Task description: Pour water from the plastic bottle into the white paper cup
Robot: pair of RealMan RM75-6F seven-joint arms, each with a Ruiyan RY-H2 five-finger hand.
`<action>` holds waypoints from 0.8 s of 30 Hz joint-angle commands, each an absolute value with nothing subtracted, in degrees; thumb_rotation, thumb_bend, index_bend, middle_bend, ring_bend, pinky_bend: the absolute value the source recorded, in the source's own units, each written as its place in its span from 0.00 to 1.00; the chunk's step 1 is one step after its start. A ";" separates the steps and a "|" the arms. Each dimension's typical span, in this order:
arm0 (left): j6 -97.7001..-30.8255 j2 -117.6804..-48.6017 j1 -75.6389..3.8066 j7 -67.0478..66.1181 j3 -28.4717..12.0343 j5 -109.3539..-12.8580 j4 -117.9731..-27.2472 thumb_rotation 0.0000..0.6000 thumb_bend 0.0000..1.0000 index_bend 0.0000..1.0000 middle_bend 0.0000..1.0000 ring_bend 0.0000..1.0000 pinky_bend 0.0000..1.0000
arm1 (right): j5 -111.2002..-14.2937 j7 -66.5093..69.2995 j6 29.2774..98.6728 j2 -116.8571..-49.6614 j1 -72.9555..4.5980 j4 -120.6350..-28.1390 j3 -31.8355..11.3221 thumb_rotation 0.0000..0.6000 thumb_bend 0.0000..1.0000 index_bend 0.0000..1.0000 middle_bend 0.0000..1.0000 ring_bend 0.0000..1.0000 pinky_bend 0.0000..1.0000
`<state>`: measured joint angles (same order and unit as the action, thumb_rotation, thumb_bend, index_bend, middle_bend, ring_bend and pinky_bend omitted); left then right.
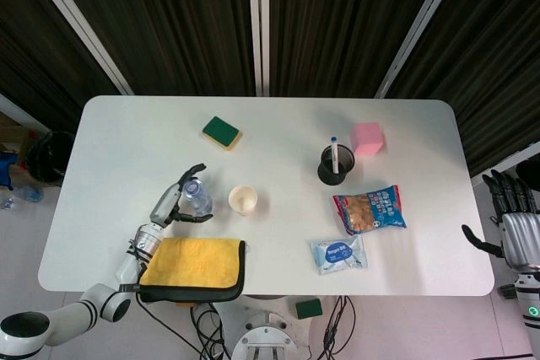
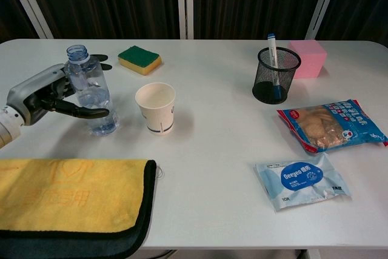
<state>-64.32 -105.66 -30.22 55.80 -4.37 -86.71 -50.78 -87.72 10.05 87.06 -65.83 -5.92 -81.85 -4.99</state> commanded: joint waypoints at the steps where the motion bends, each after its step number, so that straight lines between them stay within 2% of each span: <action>1: -63.87 -105.69 -30.51 56.94 -4.36 -86.54 -50.78 0.95 0.01 0.01 0.09 0.03 0.14 | -87.66 10.05 87.04 -65.86 -5.90 -81.79 -4.99 0.90 0.23 0.00 0.00 0.00 0.00; 8: -64.18 -105.78 -30.92 58.43 -4.41 -86.60 -50.74 0.97 0.01 0.02 0.11 0.03 0.14 | -87.78 10.08 86.89 -65.88 -6.00 -81.77 -4.95 0.90 0.23 0.00 0.00 0.00 0.00; 14: -63.10 -105.56 -31.30 61.32 -4.71 -85.89 -51.13 1.00 0.01 0.08 0.16 0.05 0.14 | -87.54 10.16 86.90 -65.91 -5.89 -81.66 -4.97 0.90 0.23 0.00 0.00 0.00 0.00; 24: -62.59 -105.95 -31.99 64.80 -5.14 -85.56 -51.07 1.00 0.01 0.26 0.29 0.11 0.15 | -87.25 10.11 86.55 -65.92 -5.91 -81.55 -4.99 0.90 0.23 0.00 0.00 0.00 0.00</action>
<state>-62.63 -105.93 -31.93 64.72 -5.12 -85.56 -51.05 -87.24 10.11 86.55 -65.92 -5.91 -81.55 -4.99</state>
